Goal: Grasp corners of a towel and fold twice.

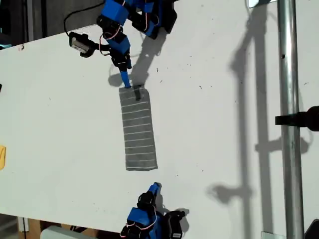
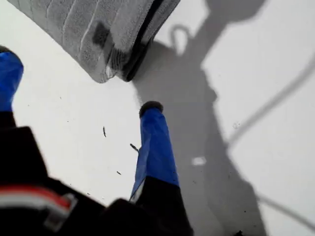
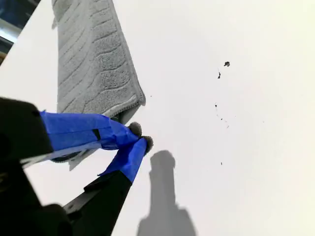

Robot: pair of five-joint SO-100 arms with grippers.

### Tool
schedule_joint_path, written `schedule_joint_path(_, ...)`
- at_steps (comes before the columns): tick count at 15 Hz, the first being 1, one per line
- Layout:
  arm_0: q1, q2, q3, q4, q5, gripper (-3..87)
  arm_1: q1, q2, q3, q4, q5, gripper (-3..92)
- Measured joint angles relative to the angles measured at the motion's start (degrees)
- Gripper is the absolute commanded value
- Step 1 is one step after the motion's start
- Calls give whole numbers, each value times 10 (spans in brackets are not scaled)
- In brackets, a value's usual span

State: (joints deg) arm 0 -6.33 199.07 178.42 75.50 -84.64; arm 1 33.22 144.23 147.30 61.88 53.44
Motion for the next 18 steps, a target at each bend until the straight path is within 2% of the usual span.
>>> schedule_joint_path(2, 0, 0, 0, 0, 4, -25, 0, -134, -16, -70, -3, 458)
schedule_joint_path(4, 0, 0, 0, 0, 4, -25, 4, -256, -51, -105, 1, 438)
schedule_joint_path(5, 0, 0, 0, 0, 4, -25, 8, -305, -70, -114, 15, 370)
schedule_joint_path(9, 0, 0, 0, 0, 9, -25, 10, -507, -210, -149, 57, 299)
schedule_joint_path(12, 0, 0, 0, 0, 11, -25, -26, -628, -352, -155, 71, 15)
schedule_joint_path(14, 0, 0, 0, 0, 11, -25, -41, -653, -388, -173, 74, -2)
schedule_joint_path(15, 0, 0, 0, 0, 11, -25, -49, -651, -388, -169, 75, -2)
schedule_joint_path(16, 0, 0, 0, 0, 12, -25, -56, -627, -381, -120, 84, -2)
schedule_joint_path(18, 0, 0, 0, 0, 12, -25, -75, -502, -351, 48, 122, -2)
